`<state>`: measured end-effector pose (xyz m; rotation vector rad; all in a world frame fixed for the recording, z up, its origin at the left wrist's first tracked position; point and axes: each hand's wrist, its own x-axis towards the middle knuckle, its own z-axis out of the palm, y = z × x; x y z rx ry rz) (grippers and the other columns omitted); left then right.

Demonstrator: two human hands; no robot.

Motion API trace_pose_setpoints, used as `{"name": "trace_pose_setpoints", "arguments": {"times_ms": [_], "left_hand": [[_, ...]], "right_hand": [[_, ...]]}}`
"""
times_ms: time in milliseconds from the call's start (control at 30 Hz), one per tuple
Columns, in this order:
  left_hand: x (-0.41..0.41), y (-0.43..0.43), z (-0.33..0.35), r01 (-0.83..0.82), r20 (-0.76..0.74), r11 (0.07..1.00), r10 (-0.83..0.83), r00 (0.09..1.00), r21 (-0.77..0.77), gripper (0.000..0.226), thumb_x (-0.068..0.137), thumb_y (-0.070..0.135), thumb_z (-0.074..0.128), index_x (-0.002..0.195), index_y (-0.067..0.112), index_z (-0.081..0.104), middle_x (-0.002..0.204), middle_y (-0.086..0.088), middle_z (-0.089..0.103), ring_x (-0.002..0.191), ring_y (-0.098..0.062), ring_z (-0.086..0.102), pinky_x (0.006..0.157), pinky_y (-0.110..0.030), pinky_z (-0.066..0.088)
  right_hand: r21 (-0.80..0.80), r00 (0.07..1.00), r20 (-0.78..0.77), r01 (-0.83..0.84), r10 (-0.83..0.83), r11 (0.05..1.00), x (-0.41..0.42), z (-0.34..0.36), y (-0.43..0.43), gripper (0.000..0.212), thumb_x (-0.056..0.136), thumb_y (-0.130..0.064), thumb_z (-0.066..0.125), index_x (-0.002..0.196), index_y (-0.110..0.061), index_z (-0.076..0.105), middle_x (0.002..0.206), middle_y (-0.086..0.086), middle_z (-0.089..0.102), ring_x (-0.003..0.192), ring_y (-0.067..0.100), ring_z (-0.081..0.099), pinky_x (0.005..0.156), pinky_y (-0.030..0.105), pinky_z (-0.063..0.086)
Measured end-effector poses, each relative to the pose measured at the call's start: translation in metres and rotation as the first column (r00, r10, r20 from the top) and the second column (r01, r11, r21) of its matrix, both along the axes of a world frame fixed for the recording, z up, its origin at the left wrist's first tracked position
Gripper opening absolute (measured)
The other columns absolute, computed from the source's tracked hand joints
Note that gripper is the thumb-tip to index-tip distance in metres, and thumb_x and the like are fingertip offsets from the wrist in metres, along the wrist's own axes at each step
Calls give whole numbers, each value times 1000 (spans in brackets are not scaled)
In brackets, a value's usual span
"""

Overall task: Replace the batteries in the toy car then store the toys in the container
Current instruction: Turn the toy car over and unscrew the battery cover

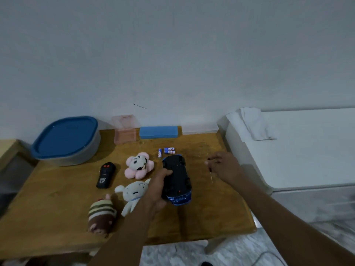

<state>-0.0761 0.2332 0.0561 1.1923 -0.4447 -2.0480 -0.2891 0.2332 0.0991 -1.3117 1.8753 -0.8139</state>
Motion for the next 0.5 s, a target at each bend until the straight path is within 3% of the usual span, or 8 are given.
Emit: {"name": "trace_pose_setpoints", "arguments": {"times_ms": [100,200,300,400,500], "left_hand": [[8,-5,-4,36,37,999,-36,999,8,40,92,20,53,132,12,53,124,-18,64,107,-35,65,66,-39,58],[13,-7,-4,101,35,995,-100,994,-8,51,84,20,61,134,14,52,124,-17,65,112,-35,63,75,-42,56],[16,-6,0,166,8,985,-166,986,-40,64,72,17,66,135,15,51,123,-17,65,110,-35,64,75,-42,57],[14,-6,4,203,1,972,-205,979,-122,56,86,9,60,137,26,46,127,-14,64,111,-35,64,76,-47,58],[9,-7,11,254,26,946,-254,967,-202,66,89,6,62,136,45,39,129,-11,62,112,-38,63,86,-59,53]], "right_hand": [[-13,984,154,91,-88,996,12,5,9,15,85,-11,70,99,-7,68,94,12,70,79,22,69,69,33,59],[-21,949,268,177,-165,984,16,9,19,12,86,-6,68,97,-10,67,96,13,70,84,24,70,76,41,60],[-41,913,366,207,-178,977,15,14,29,16,88,-5,65,103,-10,66,94,16,71,83,28,71,71,40,61],[-104,900,406,219,-159,970,13,23,31,20,88,-1,64,106,-9,64,89,20,71,79,28,72,70,40,61],[-181,908,403,198,-111,963,9,36,24,23,87,-1,64,109,-8,60,85,23,69,82,29,71,72,40,60]]}}
